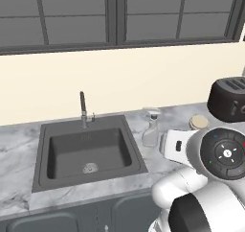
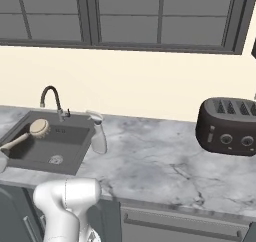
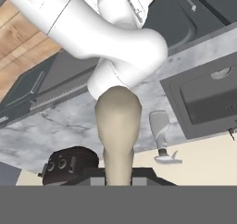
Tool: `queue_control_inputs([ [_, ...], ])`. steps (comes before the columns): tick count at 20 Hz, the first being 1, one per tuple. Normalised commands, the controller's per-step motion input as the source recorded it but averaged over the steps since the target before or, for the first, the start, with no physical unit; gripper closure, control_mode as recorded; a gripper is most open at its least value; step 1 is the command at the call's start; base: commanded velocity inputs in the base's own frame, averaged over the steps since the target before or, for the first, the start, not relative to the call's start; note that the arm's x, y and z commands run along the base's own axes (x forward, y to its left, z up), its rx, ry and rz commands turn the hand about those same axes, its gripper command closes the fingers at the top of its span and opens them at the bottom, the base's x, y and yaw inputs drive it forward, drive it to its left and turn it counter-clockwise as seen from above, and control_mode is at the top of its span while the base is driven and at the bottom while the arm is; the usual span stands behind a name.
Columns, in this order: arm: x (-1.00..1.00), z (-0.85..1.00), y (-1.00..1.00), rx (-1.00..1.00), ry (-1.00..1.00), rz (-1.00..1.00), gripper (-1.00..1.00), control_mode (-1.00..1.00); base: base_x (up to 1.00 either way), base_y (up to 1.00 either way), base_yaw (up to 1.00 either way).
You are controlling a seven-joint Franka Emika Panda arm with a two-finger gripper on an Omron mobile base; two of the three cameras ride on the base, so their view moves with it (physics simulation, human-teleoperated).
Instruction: Locate and retrieve the spray and dish brush from the cabinet. Place them next to the sink.
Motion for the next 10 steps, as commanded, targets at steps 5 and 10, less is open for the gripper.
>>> queue_control_inputs([
  [5,0.16,0.0,-0.17,0.0,0.0,0.06,1.0,-1.0,0.0,0.0,0.0],
  [10,0.24,0.0,-0.38,0.06,0.01,0.23,1.0,-1.0,0.0,0.0,0.0],
])
